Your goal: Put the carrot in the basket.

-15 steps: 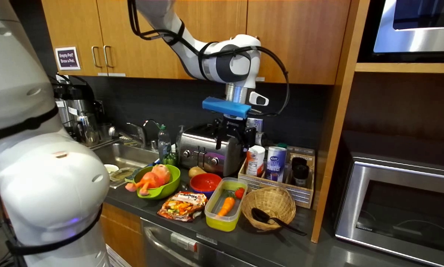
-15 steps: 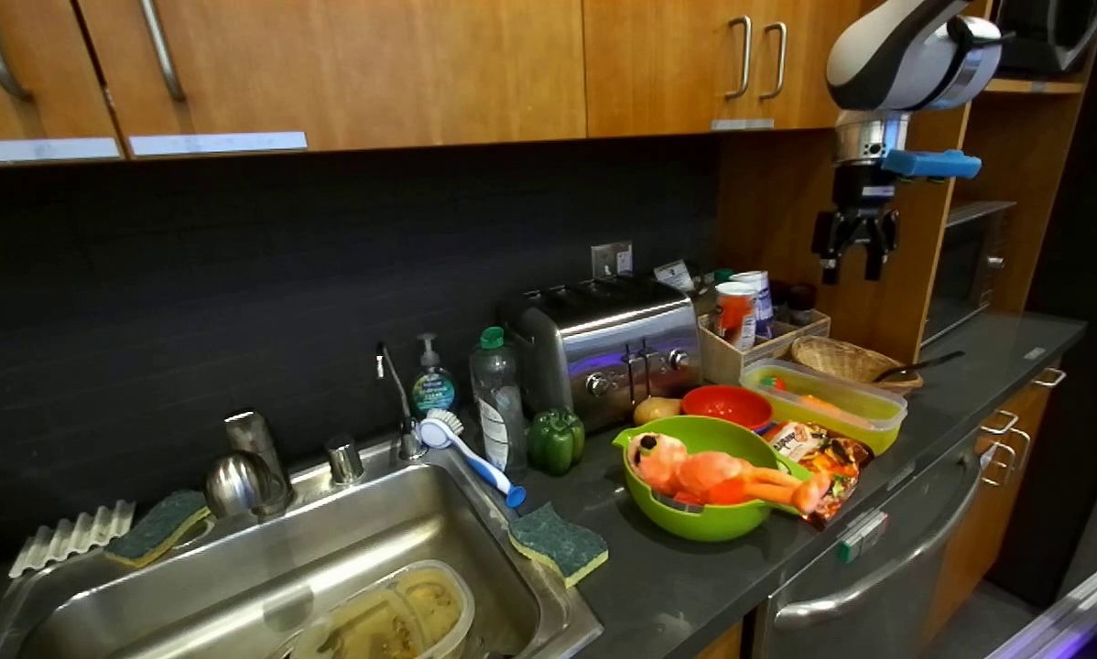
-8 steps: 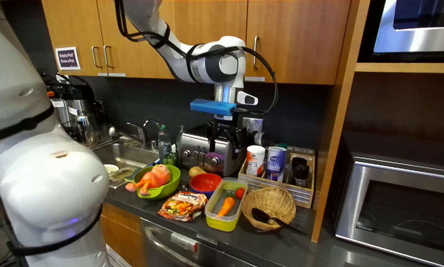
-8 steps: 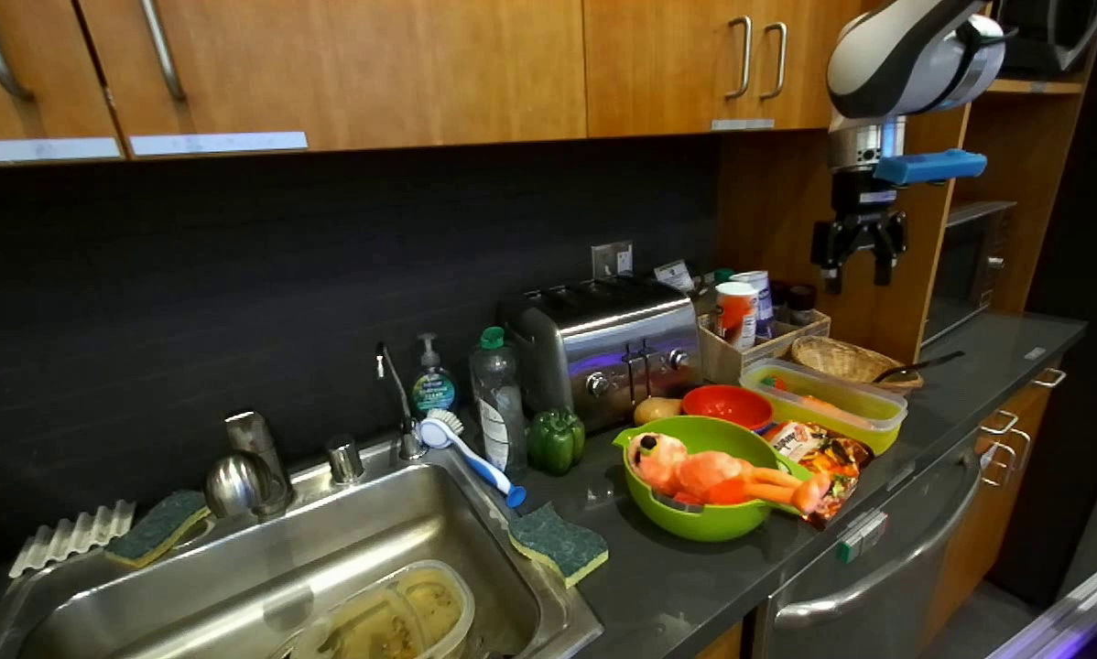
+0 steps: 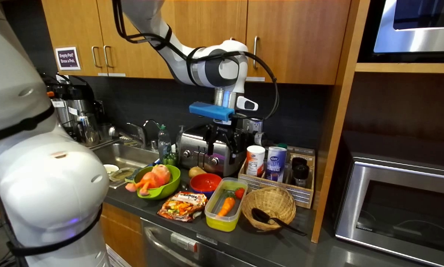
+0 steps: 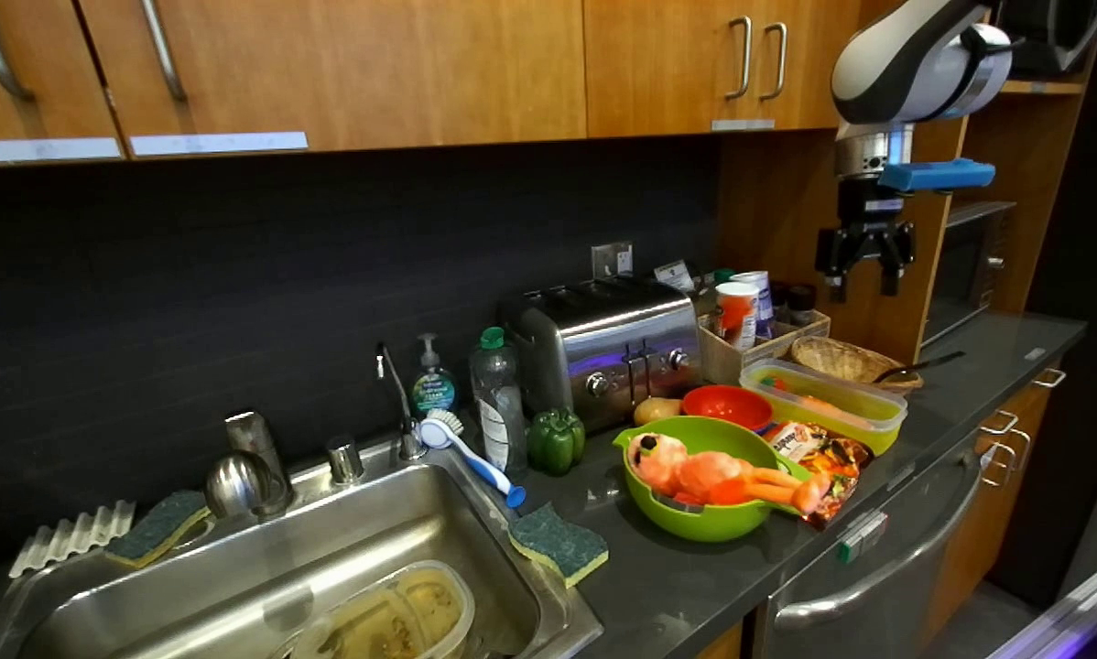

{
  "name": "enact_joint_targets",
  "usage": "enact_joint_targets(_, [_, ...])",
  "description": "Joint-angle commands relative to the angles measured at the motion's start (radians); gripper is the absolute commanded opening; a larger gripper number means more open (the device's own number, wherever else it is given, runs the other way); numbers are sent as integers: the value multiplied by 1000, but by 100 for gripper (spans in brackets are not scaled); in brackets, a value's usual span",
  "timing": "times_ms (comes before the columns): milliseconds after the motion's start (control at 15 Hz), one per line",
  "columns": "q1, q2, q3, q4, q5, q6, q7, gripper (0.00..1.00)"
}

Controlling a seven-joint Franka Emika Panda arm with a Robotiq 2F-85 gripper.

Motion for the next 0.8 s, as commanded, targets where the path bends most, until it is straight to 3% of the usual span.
enact_joint_targets(0, [-7, 0, 7, 1, 2, -1, -2, 100])
enact_joint_targets(200, [-6, 17, 6, 8, 3, 17, -4, 100])
enact_joint_targets(733, [-8, 207, -20, 70, 53, 114, -129, 100])
